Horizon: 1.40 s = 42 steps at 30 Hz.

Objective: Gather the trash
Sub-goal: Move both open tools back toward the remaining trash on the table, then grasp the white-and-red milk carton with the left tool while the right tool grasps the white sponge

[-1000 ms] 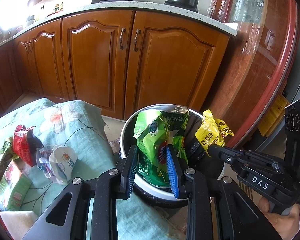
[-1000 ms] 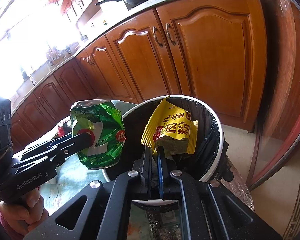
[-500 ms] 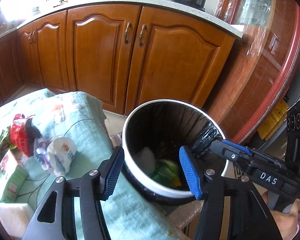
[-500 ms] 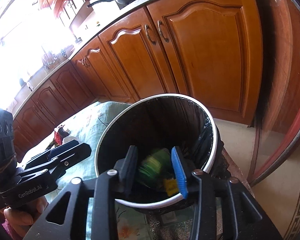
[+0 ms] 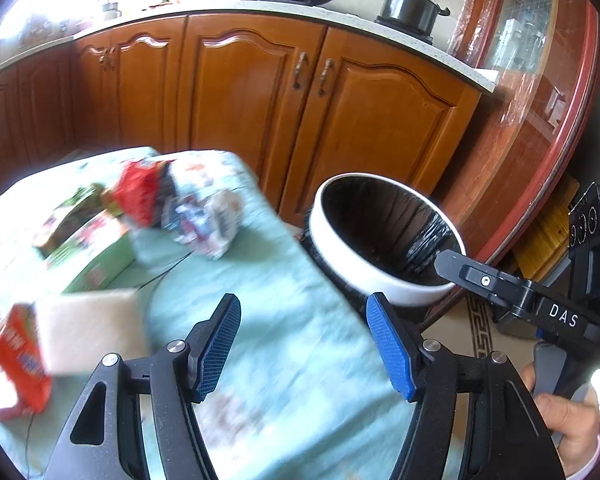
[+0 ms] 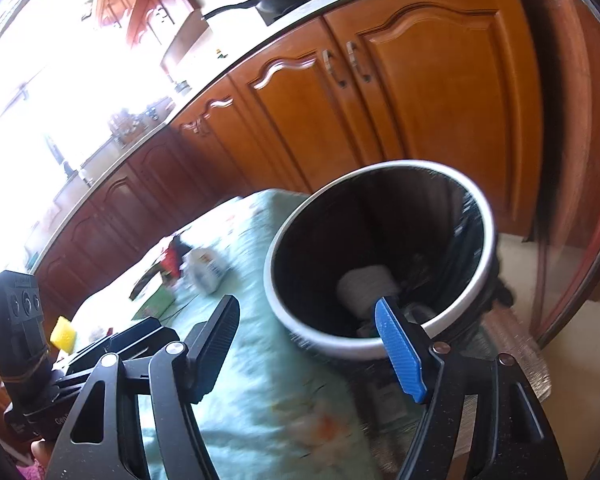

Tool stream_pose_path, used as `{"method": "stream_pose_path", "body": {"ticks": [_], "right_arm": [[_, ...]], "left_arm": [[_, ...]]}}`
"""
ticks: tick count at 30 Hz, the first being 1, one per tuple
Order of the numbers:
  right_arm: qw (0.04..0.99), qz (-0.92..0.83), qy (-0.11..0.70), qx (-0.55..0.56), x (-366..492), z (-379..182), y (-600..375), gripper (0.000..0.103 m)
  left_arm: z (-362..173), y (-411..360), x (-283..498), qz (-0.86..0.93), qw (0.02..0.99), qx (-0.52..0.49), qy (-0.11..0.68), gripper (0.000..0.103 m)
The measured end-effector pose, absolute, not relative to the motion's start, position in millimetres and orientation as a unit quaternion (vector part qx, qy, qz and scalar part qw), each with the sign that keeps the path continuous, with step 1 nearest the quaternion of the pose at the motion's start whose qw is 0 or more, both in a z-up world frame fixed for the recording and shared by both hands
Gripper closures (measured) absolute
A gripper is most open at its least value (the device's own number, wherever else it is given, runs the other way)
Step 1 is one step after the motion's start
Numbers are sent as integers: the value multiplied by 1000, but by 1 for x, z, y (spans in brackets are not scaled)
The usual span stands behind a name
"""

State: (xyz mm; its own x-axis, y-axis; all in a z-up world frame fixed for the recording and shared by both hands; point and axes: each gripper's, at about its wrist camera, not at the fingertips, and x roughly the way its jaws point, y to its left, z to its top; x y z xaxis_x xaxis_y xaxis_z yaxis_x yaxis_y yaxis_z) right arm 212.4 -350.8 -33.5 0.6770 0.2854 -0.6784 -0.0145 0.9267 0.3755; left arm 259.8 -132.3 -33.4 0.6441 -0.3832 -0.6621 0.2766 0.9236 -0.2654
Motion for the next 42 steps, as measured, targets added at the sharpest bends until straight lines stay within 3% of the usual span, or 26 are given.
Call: {"method": "stream_pose_path", "body": {"ticks": [22, 42], "right_arm": [[871, 185, 434, 137, 187, -55, -217, 30], [852, 220, 456, 133, 221, -71, -166, 31]], "left_arm": [[-22, 10, 153, -114, 915, -96, 376, 37], [-14, 85, 179, -128, 915, 3, 383, 24]]}}
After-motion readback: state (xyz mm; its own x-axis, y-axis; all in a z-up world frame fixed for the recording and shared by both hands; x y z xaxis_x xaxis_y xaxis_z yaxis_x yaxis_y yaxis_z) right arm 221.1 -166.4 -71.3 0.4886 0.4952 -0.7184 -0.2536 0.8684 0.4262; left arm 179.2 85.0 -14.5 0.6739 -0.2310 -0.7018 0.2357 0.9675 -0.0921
